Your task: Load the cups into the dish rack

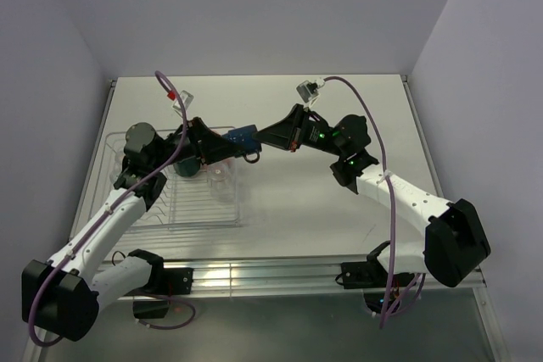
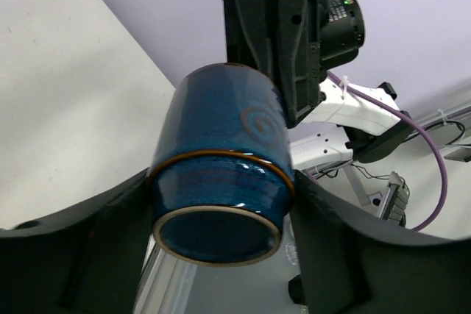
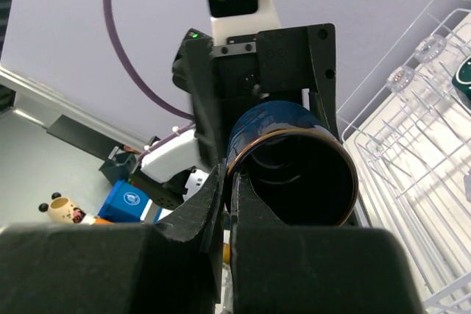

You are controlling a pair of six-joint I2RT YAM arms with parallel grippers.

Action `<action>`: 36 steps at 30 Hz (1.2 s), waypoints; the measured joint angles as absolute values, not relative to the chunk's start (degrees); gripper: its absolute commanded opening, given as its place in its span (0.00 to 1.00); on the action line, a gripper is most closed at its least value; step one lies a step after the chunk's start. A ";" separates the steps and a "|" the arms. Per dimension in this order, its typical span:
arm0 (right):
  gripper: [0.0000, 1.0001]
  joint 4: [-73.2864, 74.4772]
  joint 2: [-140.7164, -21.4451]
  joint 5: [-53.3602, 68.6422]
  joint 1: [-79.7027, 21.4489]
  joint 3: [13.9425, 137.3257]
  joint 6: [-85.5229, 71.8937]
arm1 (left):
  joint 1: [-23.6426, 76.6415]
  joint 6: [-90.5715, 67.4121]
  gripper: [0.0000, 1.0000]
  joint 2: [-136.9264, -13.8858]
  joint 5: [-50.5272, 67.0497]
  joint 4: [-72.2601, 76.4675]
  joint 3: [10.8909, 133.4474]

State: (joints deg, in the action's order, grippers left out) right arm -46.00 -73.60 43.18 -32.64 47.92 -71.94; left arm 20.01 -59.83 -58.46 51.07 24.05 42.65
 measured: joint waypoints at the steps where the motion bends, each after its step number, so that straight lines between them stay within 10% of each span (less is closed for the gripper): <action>1: 0.00 -46.22 -73.60 43.20 -32.67 47.92 -71.94 | 20.01 -59.66 0.57 -58.67 50.94 23.99 42.65; 7: 0.00 -45.71 -73.65 42.96 -32.60 47.94 -71.16 | 20.08 -59.61 0.00 -58.87 50.68 23.68 42.68; 15: 0.48 -34.61 -72.66 38.87 -32.95 50.02 -64.27 | 20.62 -55.81 0.00 -57.98 47.59 14.92 44.95; 36: 0.57 3.44 -64.18 10.90 -33.50 56.60 -46.39 | 21.08 -38.35 0.00 -50.06 13.13 -38.11 65.71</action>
